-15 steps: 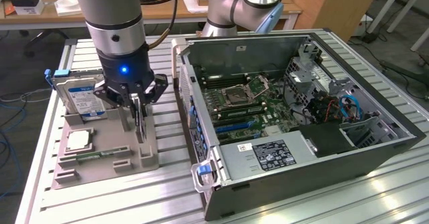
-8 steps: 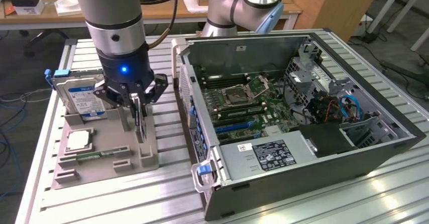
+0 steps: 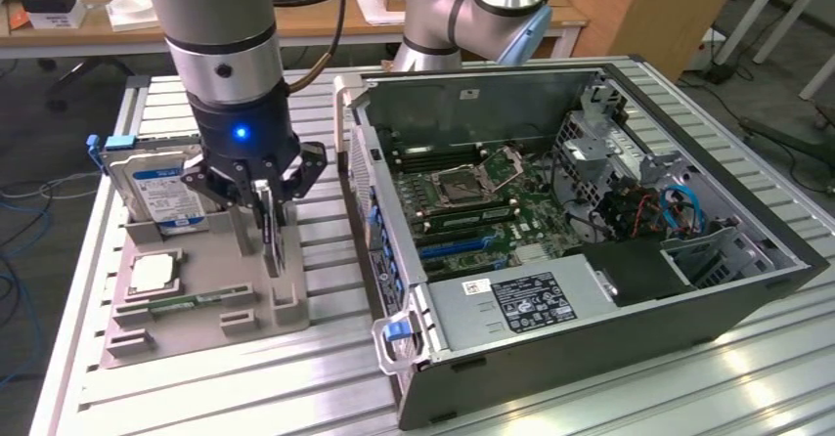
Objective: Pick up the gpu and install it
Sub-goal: 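Pick up the gpu and move the gpu toward the slot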
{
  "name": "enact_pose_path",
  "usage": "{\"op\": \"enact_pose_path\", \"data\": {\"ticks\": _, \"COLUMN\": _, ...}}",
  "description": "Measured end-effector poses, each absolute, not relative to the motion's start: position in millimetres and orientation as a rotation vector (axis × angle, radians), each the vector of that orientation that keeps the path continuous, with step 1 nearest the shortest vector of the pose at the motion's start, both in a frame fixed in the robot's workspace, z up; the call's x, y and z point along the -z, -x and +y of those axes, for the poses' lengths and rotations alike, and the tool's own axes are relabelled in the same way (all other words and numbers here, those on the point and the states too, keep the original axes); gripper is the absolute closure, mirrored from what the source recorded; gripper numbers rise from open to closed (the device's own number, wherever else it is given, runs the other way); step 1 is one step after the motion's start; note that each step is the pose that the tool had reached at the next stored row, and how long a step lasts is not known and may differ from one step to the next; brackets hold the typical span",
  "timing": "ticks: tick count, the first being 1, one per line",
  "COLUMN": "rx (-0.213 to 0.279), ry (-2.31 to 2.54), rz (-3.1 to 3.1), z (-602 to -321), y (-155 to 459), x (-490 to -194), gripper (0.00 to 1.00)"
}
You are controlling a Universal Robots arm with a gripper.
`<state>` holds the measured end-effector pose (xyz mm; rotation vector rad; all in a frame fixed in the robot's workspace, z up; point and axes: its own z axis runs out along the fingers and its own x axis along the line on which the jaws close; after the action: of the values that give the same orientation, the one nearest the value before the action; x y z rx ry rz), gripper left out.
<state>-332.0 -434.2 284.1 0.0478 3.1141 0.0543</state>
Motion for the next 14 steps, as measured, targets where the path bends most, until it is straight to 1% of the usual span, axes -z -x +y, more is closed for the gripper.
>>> {"op": "enact_pose_path", "data": {"ticks": 4, "rx": -0.054, "ry": -0.048, "rz": 3.114, "z": -434.2, "y": 332.0, "x": -284.7, "gripper": 0.74}}
{"op": "enact_pose_path", "data": {"ticks": 6, "rx": -0.054, "ry": -0.048, "rz": 3.114, "z": -434.2, "y": 332.0, "x": -291.7, "gripper": 0.74}}
{"op": "enact_pose_path", "data": {"ticks": 14, "rx": -0.054, "ry": -0.048, "rz": 3.114, "z": -434.2, "y": 332.0, "x": -293.3, "gripper": 0.74}}
